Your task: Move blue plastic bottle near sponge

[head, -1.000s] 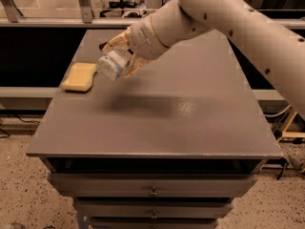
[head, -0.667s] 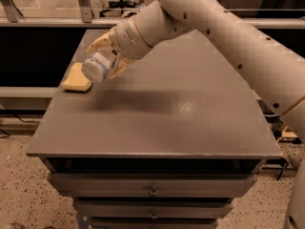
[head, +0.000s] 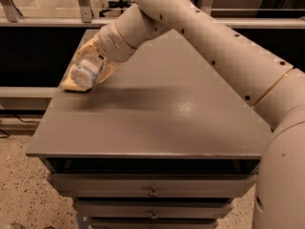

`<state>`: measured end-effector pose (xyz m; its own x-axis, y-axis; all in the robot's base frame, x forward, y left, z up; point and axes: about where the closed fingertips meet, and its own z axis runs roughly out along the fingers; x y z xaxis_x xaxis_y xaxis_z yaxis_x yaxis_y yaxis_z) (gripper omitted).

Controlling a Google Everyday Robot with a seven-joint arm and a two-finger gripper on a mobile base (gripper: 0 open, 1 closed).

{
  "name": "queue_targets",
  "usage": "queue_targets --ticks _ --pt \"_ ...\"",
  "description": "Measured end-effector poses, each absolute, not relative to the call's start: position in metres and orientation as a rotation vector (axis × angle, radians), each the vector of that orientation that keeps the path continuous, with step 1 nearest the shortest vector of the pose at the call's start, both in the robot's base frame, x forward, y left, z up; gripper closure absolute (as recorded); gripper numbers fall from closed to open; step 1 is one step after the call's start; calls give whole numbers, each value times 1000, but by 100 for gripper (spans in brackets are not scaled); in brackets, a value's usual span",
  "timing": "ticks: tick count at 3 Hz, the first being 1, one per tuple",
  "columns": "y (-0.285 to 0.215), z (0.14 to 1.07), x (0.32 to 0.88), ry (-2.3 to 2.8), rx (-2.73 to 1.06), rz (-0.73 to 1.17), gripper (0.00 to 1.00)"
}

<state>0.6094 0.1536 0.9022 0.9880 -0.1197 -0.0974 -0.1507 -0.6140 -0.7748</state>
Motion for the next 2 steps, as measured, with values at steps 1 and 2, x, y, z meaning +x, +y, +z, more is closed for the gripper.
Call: queue_targets --ticks 1,2 --pt "156 891 618 237 -2288 34 100" --pt "154 879 625 243 -2314 69 100"
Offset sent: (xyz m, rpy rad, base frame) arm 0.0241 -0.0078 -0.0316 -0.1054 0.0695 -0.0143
